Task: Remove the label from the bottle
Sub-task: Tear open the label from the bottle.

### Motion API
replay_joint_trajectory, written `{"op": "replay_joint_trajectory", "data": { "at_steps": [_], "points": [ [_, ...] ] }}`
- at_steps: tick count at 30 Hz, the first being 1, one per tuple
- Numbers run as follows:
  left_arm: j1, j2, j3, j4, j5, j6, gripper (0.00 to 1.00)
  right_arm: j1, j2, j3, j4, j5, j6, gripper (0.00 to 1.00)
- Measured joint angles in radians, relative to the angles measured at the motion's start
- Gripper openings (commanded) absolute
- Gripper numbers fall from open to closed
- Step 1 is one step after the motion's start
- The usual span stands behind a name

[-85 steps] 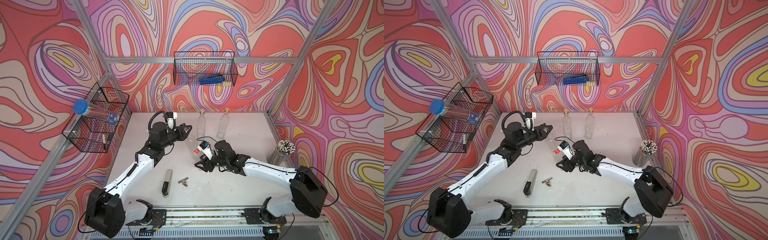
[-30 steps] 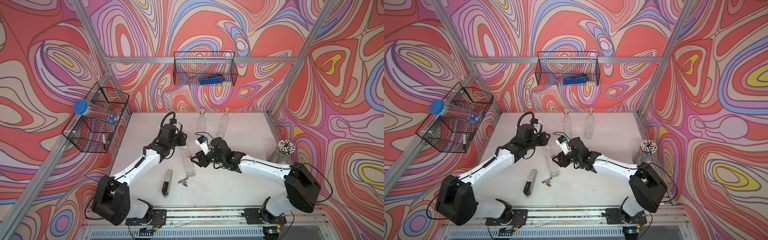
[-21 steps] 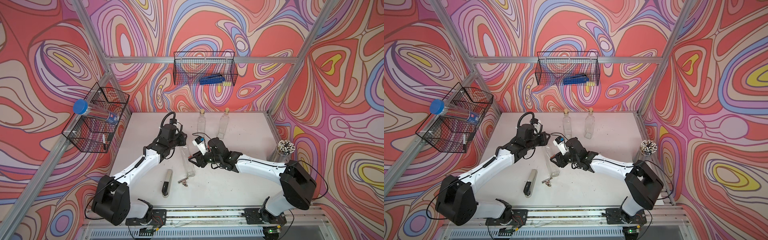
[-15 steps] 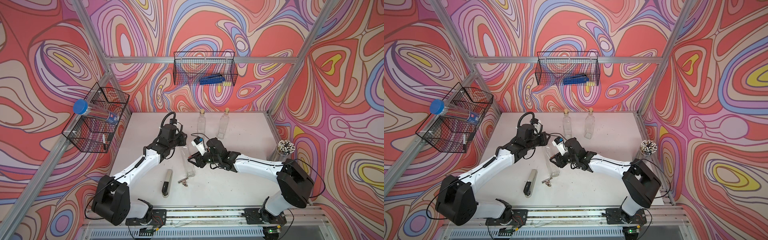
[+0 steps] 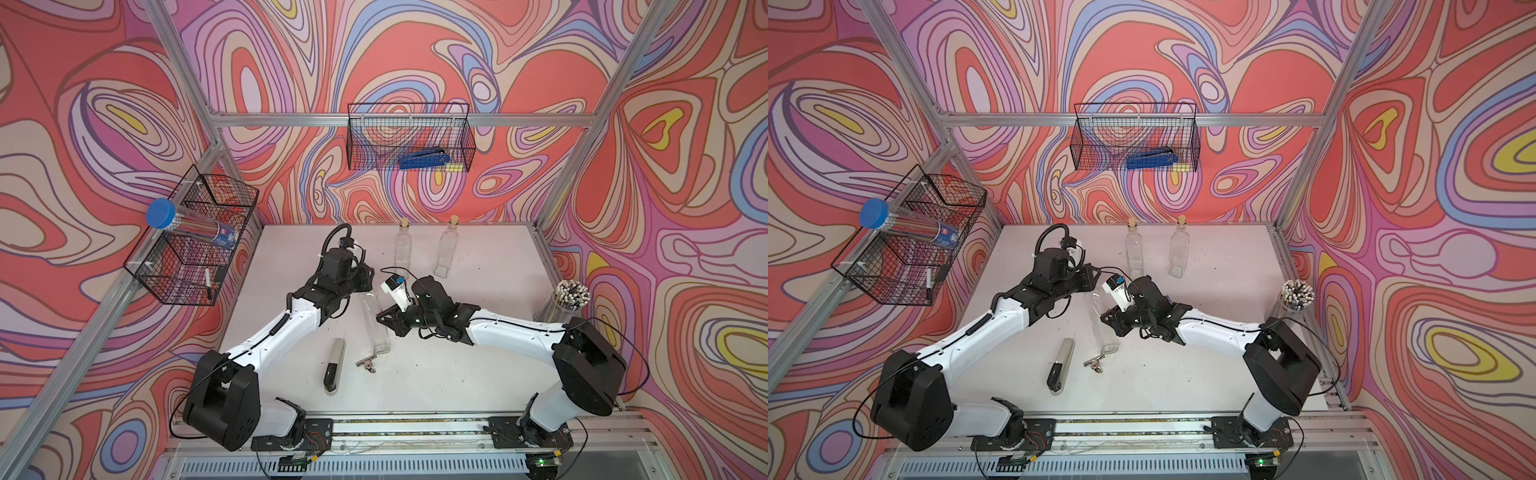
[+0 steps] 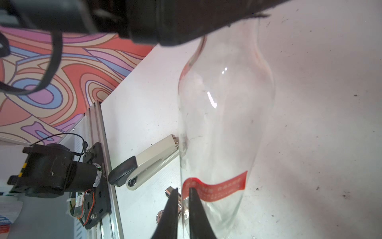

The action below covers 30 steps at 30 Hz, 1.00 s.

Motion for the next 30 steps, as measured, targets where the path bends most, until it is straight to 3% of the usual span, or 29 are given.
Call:
{"op": "replay_joint_trajectory", "data": {
  "at_steps": [4,30],
  "points": [
    [-0.001,0.000,0.000,0.000,-0.001,0.000,0.00,0.000,0.000,0.000,0.000,0.002,0.005,0.00],
    [-0.006,-0.026,-0.013,0.008,-0.007,0.046,0.00,0.002,-0.010,-0.018,-0.002,0.098,0.005,0.00]
  ]
}}
